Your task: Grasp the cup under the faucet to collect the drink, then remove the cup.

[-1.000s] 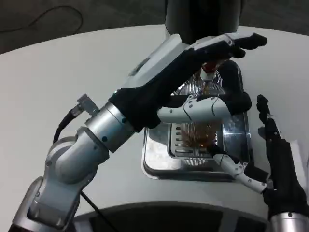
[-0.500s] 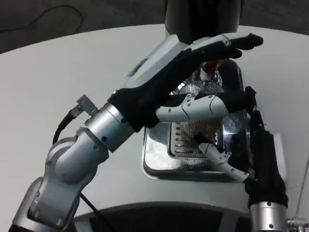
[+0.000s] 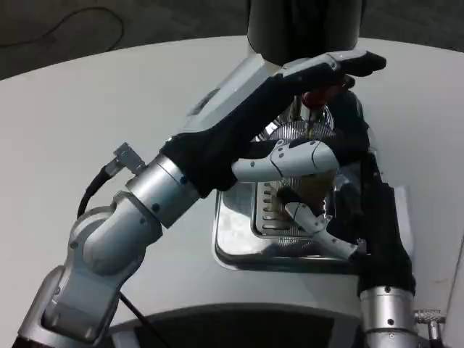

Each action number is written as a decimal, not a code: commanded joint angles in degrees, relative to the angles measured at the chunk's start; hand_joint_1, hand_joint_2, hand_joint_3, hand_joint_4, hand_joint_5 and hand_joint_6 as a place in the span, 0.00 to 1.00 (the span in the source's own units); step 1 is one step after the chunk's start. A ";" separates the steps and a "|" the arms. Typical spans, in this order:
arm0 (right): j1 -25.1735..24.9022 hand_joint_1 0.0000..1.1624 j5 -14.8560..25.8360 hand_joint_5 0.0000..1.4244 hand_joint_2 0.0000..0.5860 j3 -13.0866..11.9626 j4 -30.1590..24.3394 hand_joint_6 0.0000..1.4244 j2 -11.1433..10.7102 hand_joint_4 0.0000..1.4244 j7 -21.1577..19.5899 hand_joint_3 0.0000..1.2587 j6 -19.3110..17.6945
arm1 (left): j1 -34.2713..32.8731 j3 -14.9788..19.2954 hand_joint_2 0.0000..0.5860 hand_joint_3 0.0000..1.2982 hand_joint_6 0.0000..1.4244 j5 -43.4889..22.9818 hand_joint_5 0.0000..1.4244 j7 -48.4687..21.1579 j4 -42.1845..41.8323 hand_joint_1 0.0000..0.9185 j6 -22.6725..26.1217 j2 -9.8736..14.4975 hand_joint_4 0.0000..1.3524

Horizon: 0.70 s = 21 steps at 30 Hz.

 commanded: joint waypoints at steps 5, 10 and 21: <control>-2.74 0.77 -0.25 0.03 0.29 1.04 3.72 0.06 0.47 0.03 -1.43 0.04 -1.58 | 1.84 -0.57 0.18 0.18 0.06 1.37 0.18 -1.36 2.17 0.03 0.86 1.31 0.15; -3.74 0.76 -0.62 0.03 0.28 1.62 5.09 0.06 0.37 0.03 -1.86 0.04 -1.57 | 1.34 -0.78 0.18 0.18 0.06 1.76 0.18 -1.55 2.39 0.03 0.61 1.42 0.15; -6.88 0.77 -1.74 0.03 0.30 2.33 9.65 0.06 0.12 0.03 -3.62 0.04 -1.53 | 1.15 -0.83 0.17 0.18 0.06 2.39 0.18 -1.47 2.13 0.03 0.68 1.67 0.15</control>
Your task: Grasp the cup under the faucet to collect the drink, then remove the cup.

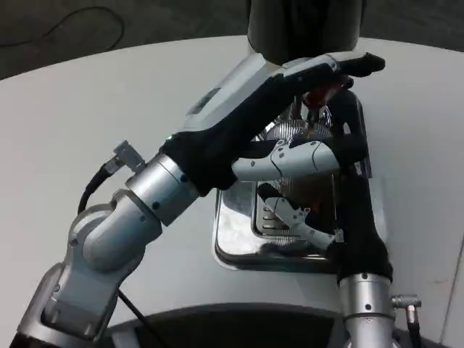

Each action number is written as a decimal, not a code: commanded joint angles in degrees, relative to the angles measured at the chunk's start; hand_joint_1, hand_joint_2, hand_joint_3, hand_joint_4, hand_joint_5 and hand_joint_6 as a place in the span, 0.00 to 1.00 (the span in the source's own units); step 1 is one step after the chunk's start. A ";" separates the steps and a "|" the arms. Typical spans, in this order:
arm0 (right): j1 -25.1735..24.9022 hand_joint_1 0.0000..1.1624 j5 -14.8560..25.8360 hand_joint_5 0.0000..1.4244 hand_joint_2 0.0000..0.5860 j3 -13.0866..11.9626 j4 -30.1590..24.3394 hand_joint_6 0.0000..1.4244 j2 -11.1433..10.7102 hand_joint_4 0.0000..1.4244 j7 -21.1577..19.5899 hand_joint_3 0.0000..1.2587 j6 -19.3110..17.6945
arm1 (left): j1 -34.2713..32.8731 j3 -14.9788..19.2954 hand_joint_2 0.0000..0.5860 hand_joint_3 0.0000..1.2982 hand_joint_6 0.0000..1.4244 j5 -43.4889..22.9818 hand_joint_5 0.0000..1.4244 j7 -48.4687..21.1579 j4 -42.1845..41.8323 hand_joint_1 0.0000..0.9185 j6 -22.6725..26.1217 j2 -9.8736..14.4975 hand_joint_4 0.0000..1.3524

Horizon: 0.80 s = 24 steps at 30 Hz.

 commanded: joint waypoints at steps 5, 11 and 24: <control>-1.81 0.76 -0.83 0.06 0.28 0.22 3.14 0.08 0.04 0.05 -2.34 0.04 -0.34 | 1.81 -0.64 0.17 0.18 0.06 1.56 0.18 -1.39 1.47 0.03 1.15 1.48 0.16; -2.41 0.76 -2.74 0.11 0.28 0.10 3.21 0.11 -0.45 0.10 -5.21 0.07 1.31 | 2.04 -0.32 0.16 0.18 0.06 1.55 0.18 -1.19 1.31 0.03 1.33 1.70 0.16; -2.12 0.79 -3.18 0.34 0.29 -0.97 3.70 0.27 -1.16 0.32 -8.07 0.24 2.78 | 3.50 1.17 0.17 0.19 0.08 -1.06 0.16 -1.56 0.06 0.01 3.40 1.65 0.13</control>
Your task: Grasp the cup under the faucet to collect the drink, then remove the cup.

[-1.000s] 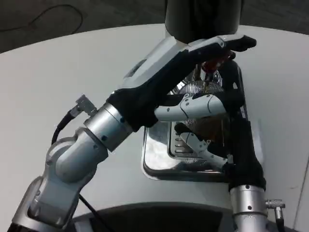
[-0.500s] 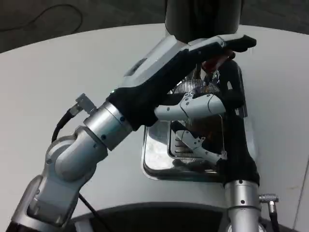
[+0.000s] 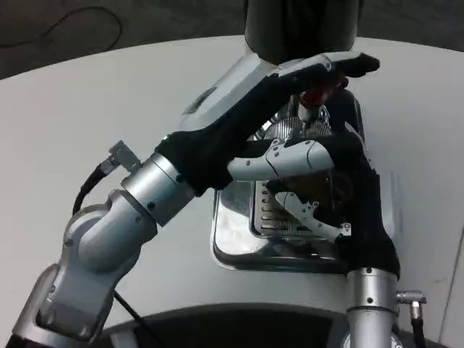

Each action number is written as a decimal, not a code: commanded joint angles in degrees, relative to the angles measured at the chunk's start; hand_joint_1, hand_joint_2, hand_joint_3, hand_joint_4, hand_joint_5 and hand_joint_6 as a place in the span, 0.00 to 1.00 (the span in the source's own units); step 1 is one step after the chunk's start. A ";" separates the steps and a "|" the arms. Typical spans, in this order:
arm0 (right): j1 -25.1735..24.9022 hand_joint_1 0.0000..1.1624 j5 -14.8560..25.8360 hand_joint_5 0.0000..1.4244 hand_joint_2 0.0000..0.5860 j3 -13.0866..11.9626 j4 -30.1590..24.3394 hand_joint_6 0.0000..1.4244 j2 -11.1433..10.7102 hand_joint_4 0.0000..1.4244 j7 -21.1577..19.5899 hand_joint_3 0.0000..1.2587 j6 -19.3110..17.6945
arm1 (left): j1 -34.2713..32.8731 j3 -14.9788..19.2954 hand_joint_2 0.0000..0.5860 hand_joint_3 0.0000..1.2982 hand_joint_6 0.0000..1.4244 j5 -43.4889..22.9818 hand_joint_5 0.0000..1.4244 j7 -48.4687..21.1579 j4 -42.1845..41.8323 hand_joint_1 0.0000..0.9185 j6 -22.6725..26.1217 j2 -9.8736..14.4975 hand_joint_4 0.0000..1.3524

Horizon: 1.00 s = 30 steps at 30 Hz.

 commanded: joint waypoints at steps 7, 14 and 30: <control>0.51 0.83 0.24 0.46 0.28 -0.81 0.46 0.38 -0.50 0.43 -1.31 0.38 1.09 | 4.57 2.51 0.17 0.18 0.07 -7.03 0.12 -2.83 -0.24 0.01 6.71 -0.01 0.07; 1.14 0.84 0.08 0.54 0.29 -0.84 -0.57 0.45 -0.64 0.49 -1.45 0.48 1.08 | 4.43 4.71 0.17 0.16 0.05 -13.47 0.08 -4.17 0.30 0.01 10.34 -1.13 0.01; 2.44 0.86 -1.17 0.66 0.25 0.21 -4.55 0.60 -1.49 0.56 -1.38 0.58 1.23 | 5.19 7.17 0.17 0.16 0.04 -17.81 0.07 -5.54 -3.44 0.01 13.13 -1.48 0.00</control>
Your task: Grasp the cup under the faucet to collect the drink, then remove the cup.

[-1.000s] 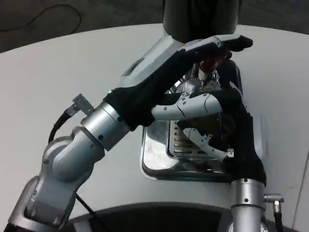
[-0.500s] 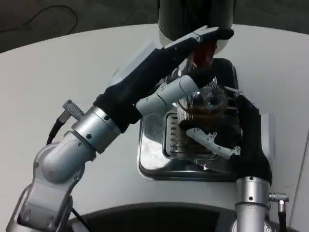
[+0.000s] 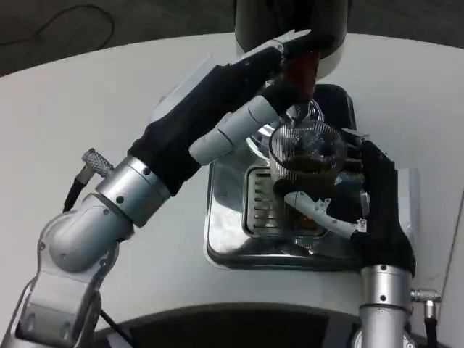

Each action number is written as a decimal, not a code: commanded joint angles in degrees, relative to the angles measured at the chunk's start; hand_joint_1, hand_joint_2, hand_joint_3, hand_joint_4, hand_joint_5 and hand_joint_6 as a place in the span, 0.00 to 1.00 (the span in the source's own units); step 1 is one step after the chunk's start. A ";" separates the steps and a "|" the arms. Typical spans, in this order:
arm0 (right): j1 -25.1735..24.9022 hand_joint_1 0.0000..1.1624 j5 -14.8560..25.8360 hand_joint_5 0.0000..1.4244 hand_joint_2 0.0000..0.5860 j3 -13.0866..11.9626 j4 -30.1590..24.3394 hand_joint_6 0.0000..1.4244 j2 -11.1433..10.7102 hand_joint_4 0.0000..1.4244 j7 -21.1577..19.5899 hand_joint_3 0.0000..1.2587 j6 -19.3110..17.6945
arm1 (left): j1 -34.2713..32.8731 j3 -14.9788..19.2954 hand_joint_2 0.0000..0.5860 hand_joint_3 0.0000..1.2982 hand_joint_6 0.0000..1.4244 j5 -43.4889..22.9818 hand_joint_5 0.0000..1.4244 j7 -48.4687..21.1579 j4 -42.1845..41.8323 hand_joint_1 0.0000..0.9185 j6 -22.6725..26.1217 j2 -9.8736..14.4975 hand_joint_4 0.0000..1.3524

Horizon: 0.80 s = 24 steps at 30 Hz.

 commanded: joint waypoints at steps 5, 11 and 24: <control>2.73 0.86 -1.73 0.68 0.23 1.33 -4.25 0.63 0.29 0.57 0.25 0.61 0.58 | 2.67 2.57 0.16 0.12 0.04 -6.02 0.06 -1.59 -2.08 0.02 5.16 -0.62 0.00; 3.67 0.87 -1.87 0.69 0.22 1.28 -6.54 0.64 0.18 0.57 0.77 0.62 0.85 | 3.21 3.17 0.16 0.11 0.04 -7.61 0.06 -1.94 -4.27 0.02 6.74 -0.77 0.00; 4.74 0.86 -2.33 0.71 0.20 1.03 -10.15 0.67 0.02 0.58 1.47 0.63 1.46 | 4.49 3.58 0.16 0.11 0.04 -8.61 0.06 -2.22 -8.30 0.03 8.35 -0.47 0.00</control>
